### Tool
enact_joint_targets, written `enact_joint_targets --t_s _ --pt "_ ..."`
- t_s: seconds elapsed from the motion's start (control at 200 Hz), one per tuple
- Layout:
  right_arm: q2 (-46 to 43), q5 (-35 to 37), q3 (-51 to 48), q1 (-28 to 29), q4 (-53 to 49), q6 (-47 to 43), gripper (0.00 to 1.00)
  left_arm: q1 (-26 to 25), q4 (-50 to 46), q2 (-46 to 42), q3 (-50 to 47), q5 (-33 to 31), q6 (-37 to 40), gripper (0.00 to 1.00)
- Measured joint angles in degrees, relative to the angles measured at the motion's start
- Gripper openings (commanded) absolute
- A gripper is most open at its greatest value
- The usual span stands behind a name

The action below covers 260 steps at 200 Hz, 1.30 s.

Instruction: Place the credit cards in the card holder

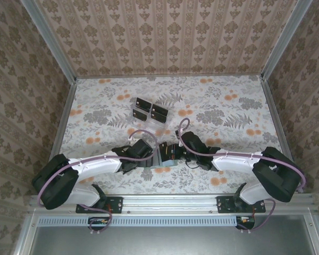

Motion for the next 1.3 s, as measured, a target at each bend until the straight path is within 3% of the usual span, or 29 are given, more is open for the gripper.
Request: enact_joint_targets --t_s 1.3 --pt "8.6 -0.2 -5.2 0.0 18.6 4.0 0.0 0.0 1.3 -1.1 -1.7 -0.5 -1.2 1.0"
